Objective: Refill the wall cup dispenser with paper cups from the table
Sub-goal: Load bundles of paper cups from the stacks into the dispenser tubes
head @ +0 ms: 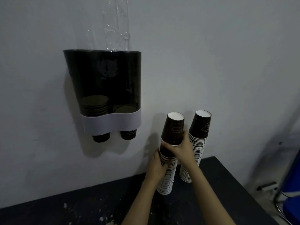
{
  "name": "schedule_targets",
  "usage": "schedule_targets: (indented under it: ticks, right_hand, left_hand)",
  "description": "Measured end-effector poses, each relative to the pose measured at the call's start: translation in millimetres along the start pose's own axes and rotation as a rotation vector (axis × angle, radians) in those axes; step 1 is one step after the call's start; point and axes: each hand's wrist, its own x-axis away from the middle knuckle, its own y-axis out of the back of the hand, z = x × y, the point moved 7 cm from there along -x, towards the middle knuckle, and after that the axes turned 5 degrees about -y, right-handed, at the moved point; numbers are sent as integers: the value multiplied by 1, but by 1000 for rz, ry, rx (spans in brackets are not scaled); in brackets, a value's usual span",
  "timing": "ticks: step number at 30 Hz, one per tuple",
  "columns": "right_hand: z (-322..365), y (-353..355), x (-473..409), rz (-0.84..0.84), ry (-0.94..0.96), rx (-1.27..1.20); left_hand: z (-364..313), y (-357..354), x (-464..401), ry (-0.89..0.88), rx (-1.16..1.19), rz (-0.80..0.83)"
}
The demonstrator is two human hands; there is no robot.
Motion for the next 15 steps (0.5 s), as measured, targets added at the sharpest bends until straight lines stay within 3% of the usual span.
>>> schedule_targets:
  ticks: [6, 9, 12, 15]
  right_hand:
    - [27, 12, -4, 2, 25, -40]
    - [49, 23, -2, -3, 49, 6]
    - [79, 37, 2, 77, 116, 245]
    - [107, 36, 24, 312, 122, 631]
  left_hand:
    - [-1, 6, 3, 92, -176, 35]
    - [-36, 44, 21, -40, -188, -301]
    - [-85, 77, 41, -259, 58, -524]
    - [-129, 91, 56, -344, 366, -444]
